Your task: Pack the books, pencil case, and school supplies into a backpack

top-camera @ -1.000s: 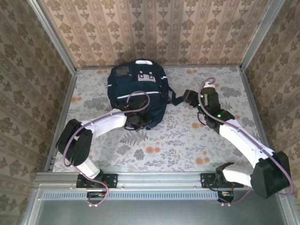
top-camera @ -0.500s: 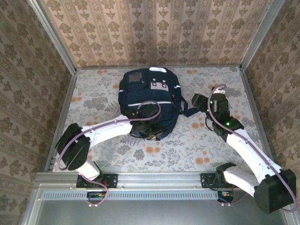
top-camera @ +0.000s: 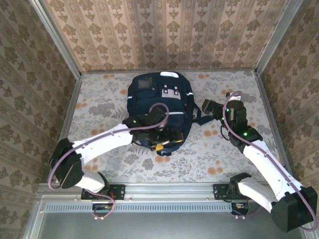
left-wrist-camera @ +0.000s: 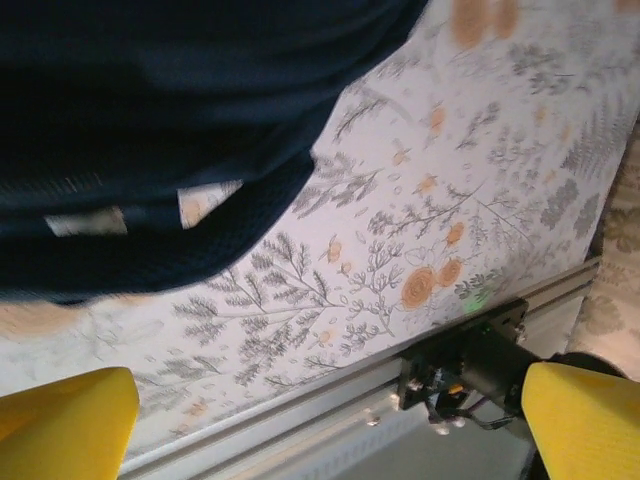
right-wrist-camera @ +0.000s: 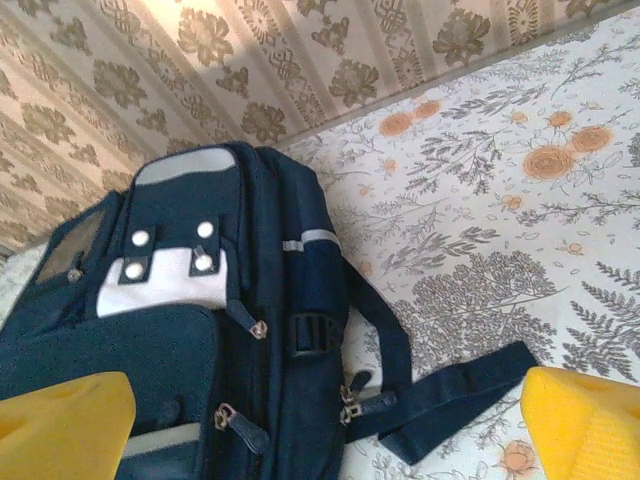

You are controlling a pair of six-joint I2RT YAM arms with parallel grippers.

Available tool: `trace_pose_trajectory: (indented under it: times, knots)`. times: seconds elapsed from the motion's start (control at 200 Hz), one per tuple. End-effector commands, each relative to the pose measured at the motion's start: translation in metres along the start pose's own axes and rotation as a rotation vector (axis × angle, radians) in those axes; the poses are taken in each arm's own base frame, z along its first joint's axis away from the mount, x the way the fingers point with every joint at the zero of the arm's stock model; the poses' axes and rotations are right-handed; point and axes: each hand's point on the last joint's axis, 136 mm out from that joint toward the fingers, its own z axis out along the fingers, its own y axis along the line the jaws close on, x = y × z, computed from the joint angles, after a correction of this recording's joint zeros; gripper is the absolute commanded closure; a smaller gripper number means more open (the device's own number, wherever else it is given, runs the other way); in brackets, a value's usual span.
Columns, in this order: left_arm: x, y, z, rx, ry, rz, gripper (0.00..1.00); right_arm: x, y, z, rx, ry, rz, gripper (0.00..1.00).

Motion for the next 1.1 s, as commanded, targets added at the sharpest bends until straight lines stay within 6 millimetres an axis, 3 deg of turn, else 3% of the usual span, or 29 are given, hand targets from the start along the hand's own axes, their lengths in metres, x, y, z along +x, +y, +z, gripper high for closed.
trace_pose_trajectory:
  times: [0.0,0.105,0.23,0.335,0.4,0.44,0.535,0.6,0.715,0.745,0.88,0.95,1.015,1.055,1.095]
  knots:
    - [-0.040,-0.010,-0.058,-0.076,-0.184,0.423,0.00,-0.009,0.005,-0.009,-0.015,0.009,-0.090,0.00]
    - [-0.080,0.018,-0.095,-0.172,-0.352,0.480,0.00,-0.027,-0.006,-0.020,0.044,-0.094,-0.112,0.00]
    - [-0.138,0.082,-0.158,-0.420,-0.713,0.446,0.00,-0.039,-0.010,-0.019,0.059,-0.223,-0.206,0.00]
    - [-0.167,0.127,-0.188,-0.624,-0.958,0.536,0.00,-0.035,-0.019,-0.011,0.094,-0.292,-0.330,0.00]
    - [-0.171,0.161,-0.179,-0.713,-1.018,0.604,0.00,-0.034,-0.029,-0.009,0.146,-0.328,-0.377,0.00]
    - [-0.175,0.188,-0.187,-0.756,-1.067,0.563,0.00,-0.029,-0.035,-0.004,0.159,-0.331,-0.392,0.00]
    - [-0.174,0.230,-0.183,-0.653,-1.093,0.527,0.00,-0.008,-0.055,0.015,0.190,-0.282,-0.399,0.00]
    - [-0.174,0.266,-0.181,-0.666,-1.090,0.412,0.00,0.008,-0.071,0.028,0.216,-0.259,-0.398,0.00]
    - [-0.175,0.308,-0.168,-0.724,-1.061,0.321,0.00,0.028,-0.087,0.042,0.204,-0.308,-0.410,0.00]
    - [-0.176,0.315,-0.164,-0.703,-1.087,0.283,0.00,0.031,-0.092,0.046,0.210,-0.305,-0.413,0.00]
    - [-0.200,0.298,-0.159,-0.614,-1.112,0.395,0.00,0.047,-0.111,0.070,0.196,-0.269,-0.371,0.00]
    - [-0.204,0.304,-0.151,-0.629,-1.121,0.423,0.00,0.058,-0.128,0.073,0.178,-0.293,-0.307,0.00]
    - [-0.201,0.317,-0.136,-0.625,-1.139,0.429,0.00,0.053,-0.129,0.068,0.130,-0.323,-0.275,0.00]
    - [-0.202,0.307,-0.144,-0.600,-1.214,0.477,0.00,0.056,-0.128,0.074,0.115,-0.269,-0.282,0.00]
    - [-0.202,0.301,-0.137,-0.564,-1.162,0.505,0.00,0.057,-0.125,0.082,0.097,-0.234,-0.291,0.00]
